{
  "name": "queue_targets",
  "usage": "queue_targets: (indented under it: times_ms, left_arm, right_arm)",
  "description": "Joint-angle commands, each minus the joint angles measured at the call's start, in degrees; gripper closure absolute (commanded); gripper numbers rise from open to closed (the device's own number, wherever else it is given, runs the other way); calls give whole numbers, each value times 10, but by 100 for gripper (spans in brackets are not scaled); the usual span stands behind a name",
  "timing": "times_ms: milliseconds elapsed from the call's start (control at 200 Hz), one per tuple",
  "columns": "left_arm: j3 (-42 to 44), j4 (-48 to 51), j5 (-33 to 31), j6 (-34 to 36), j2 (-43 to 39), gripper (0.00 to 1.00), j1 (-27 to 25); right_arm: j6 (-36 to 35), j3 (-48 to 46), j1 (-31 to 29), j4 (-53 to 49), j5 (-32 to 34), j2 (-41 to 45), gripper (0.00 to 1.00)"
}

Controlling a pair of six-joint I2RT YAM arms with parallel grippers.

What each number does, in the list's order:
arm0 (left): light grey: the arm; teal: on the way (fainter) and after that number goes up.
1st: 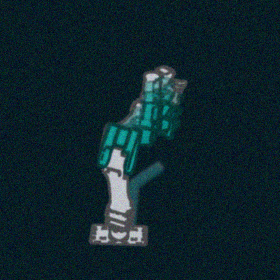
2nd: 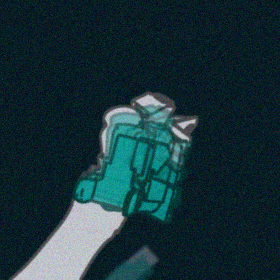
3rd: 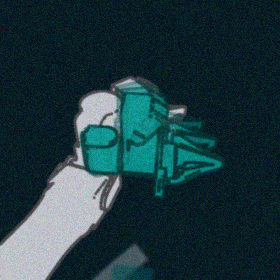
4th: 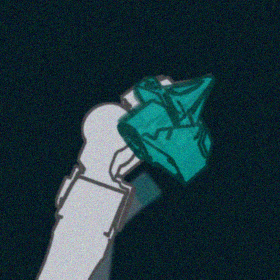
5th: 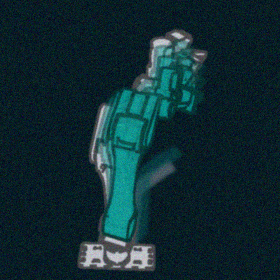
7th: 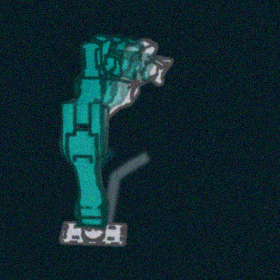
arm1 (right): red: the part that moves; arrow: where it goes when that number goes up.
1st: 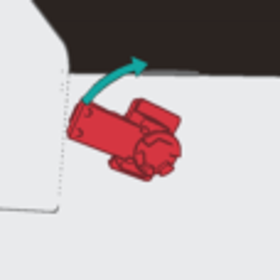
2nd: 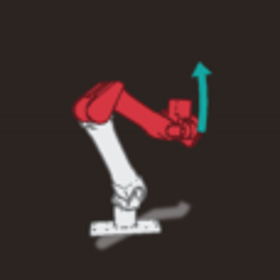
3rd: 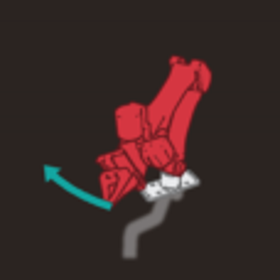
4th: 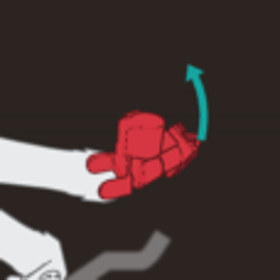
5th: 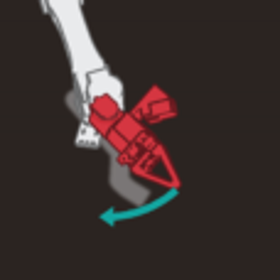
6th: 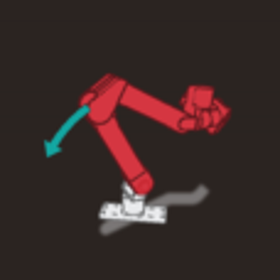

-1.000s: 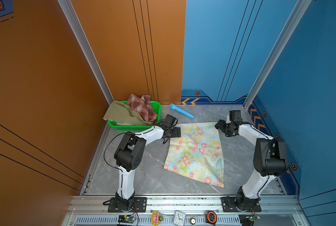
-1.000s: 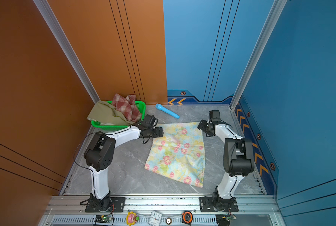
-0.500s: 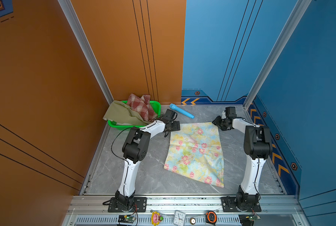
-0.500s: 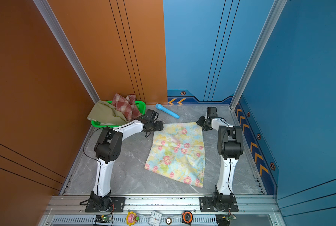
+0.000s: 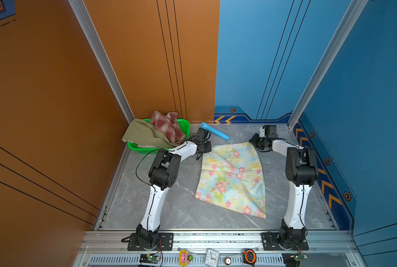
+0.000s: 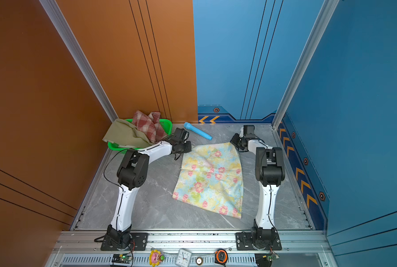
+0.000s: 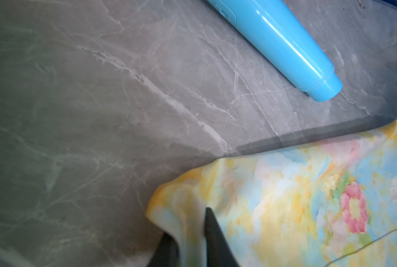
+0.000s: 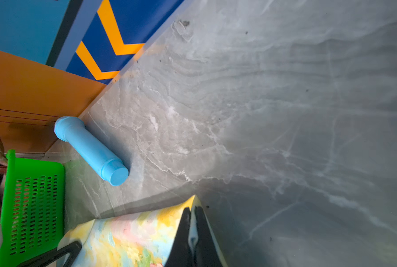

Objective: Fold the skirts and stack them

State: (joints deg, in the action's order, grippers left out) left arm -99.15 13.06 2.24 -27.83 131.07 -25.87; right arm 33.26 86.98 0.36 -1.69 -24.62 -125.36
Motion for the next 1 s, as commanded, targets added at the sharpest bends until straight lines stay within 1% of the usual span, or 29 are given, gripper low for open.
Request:
queue_targets:
  times_ms: [0,25,115,135,290,431,636,881,996]
  left_arm:
    - [-19,-17,7,16,-7,100,5]
    - [-15,-37,6,19,-14,100,4]
    - [11,-54,4,22,-47,100,2]
    - [20,-61,3,23,-57,100,2]
    - [96,-103,-2,27,-143,100,-3]
    - [157,-127,-10,35,-220,100,-11]
    - [236,-158,-28,46,-344,100,-28]
    - [291,-159,-75,80,-493,100,-63]
    - [306,-153,-94,92,-554,100,-76]
  right_arm:
    - [-16,12,-4,21,-12,35,100]
    - [-18,11,-4,19,-12,41,100]
    - [-27,2,-5,15,-8,61,100]
    - [-30,-1,-6,14,-7,82,100]
    - [-42,-38,-10,16,2,157,100]
    - [-50,-81,-13,17,15,245,100]
    - [-82,-120,-30,-14,50,392,100]
    - [-92,-114,-41,-46,70,541,100]
    - [-96,-93,-43,-77,78,584,100]
